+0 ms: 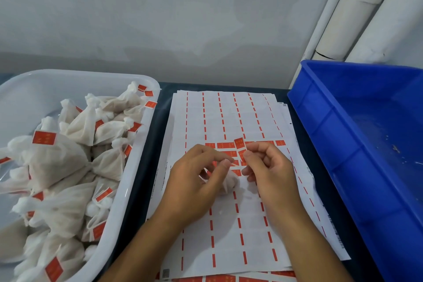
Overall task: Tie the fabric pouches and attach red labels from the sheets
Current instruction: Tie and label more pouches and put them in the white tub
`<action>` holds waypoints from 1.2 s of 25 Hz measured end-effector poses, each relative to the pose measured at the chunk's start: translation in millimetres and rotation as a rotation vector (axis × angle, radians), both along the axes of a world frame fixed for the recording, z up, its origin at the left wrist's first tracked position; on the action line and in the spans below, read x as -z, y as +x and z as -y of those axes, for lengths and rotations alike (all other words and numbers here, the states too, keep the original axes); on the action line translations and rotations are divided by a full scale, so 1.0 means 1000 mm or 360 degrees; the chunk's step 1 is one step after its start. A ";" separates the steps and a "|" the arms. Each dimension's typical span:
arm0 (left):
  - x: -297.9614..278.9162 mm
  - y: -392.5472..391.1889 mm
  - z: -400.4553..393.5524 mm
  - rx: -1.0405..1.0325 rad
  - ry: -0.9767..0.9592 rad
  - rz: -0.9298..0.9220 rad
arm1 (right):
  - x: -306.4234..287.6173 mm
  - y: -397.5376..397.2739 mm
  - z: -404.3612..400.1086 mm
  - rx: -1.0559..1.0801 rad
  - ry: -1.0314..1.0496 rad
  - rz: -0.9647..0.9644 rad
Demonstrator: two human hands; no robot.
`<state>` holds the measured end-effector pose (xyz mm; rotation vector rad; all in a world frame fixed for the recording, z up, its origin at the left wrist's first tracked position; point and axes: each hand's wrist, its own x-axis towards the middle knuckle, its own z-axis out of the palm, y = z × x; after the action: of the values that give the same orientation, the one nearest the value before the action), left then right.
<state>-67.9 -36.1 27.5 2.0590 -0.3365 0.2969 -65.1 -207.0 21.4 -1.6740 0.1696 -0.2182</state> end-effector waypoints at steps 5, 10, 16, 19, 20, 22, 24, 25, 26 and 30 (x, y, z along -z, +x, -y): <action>-0.003 0.001 -0.002 -0.0048 -0.0052 -0.0057 | -0.001 0.001 0.000 0.0011 0.0028 -0.0018; -0.001 0.002 -0.002 0.0051 -0.0058 -0.0171 | -0.002 0.002 0.000 0.0010 0.0023 -0.0063; 0.002 0.002 0.000 0.0007 -0.0052 -0.0199 | -0.018 -0.003 0.022 -0.0514 0.0412 -0.0268; 0.002 0.003 0.000 -0.0030 -0.0079 -0.0190 | -0.024 -0.008 0.028 -0.0797 0.0095 -0.0230; 0.001 0.003 0.000 -0.0026 -0.0088 -0.0185 | -0.024 -0.009 0.027 -0.0832 0.0034 -0.0221; 0.001 0.003 0.000 -0.0005 -0.0102 -0.0173 | -0.024 -0.010 0.021 -0.0813 -0.0032 -0.0210; 0.001 0.002 0.000 0.0019 -0.0108 -0.0163 | -0.021 -0.010 0.015 -0.0704 -0.0055 -0.0193; 0.001 0.002 0.001 0.0026 -0.0110 -0.0161 | -0.020 -0.010 0.013 -0.0646 -0.0061 -0.0185; 0.001 0.002 0.000 0.0036 -0.0113 -0.0163 | -0.018 -0.009 0.011 -0.0601 -0.0056 -0.0182; 0.001 -0.001 -0.003 0.0292 -0.0066 -0.0245 | -0.018 -0.008 0.009 -0.0518 0.0045 -0.0181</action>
<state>-69.3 -33.1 26.2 1.9802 -0.4174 0.0334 -72.9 -216.1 38.9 -1.6602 -0.0159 0.1237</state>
